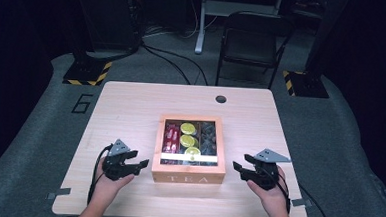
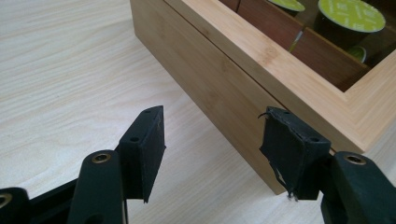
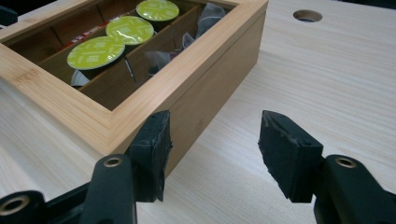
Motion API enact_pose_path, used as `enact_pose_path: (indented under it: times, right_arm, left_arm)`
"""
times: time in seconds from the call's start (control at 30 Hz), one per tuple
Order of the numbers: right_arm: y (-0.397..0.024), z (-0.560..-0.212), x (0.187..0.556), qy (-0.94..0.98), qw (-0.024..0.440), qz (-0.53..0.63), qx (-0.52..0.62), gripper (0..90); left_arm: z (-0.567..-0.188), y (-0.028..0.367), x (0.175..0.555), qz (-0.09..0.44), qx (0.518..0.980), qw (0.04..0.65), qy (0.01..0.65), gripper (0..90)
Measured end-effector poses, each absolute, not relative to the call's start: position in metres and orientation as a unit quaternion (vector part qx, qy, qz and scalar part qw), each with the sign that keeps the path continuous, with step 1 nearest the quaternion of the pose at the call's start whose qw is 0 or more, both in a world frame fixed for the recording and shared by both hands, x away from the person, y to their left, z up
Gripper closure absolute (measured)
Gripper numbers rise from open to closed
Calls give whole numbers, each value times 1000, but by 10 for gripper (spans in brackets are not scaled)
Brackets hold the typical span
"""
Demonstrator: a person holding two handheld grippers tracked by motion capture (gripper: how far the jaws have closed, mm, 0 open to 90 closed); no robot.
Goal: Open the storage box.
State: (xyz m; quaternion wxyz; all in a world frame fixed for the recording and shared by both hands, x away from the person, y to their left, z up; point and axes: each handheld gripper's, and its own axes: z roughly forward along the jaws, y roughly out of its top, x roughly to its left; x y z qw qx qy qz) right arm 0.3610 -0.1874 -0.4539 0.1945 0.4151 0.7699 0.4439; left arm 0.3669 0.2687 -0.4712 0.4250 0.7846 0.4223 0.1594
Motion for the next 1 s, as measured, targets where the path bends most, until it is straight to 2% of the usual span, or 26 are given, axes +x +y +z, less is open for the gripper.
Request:
enact_pose_path:
  times: [0.77,1.0]
  right_arm:
    - [-172,-441,333,776,204,464,376,421]
    - [-165,-444,333,783,193,465,365,424]
  left_arm:
    - [-456,265,344,161,779,452,405,389]
    - [-455,258,337,152,782,459,393,389]
